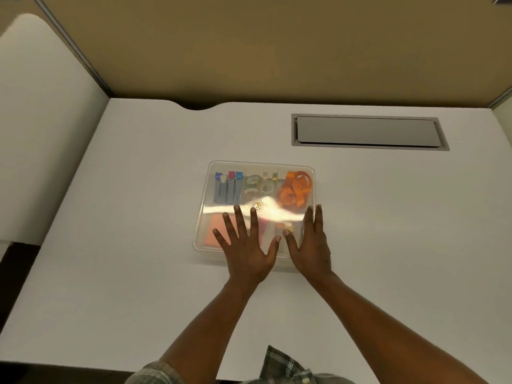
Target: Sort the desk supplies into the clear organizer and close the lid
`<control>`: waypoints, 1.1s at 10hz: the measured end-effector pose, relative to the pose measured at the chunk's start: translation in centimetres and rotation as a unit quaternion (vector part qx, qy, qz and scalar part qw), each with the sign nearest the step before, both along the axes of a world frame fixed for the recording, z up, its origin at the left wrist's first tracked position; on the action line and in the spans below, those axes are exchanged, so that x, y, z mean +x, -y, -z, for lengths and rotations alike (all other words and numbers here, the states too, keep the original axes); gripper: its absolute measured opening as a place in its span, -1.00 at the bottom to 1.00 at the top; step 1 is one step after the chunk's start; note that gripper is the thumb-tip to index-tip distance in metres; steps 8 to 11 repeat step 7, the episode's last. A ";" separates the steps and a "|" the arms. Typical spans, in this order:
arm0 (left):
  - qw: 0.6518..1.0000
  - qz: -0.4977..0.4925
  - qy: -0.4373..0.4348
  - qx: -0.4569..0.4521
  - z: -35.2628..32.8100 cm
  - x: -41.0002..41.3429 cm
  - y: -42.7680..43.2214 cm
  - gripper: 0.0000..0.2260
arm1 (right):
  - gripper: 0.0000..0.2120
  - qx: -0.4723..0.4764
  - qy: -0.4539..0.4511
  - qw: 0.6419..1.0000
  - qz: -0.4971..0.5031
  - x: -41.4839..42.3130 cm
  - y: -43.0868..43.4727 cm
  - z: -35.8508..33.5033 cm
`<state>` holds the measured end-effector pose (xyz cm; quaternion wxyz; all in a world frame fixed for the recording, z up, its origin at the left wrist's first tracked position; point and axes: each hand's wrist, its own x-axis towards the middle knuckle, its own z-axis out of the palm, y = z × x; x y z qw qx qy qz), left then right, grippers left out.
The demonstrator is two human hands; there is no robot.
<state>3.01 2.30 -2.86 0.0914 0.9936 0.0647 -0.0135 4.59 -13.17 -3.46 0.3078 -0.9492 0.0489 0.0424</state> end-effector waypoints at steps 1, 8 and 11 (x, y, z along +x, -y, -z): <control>0.999 -0.025 0.006 0.021 0.4 0.3 -5.5 -0.20 | -0.19 0.011 -0.007 0.998 -0.065 1.1 -4.2 -0.2; 0.999 -0.030 -0.015 0.013 -0.2 0.6 -16.5 -0.23 | -0.18 -0.051 -0.066 0.975 -0.205 1.8 -9.8 -2.4; 0.999 -0.030 -0.015 0.013 -0.2 0.6 -16.5 -0.23 | -0.18 -0.051 -0.066 0.975 -0.205 1.8 -9.8 -2.4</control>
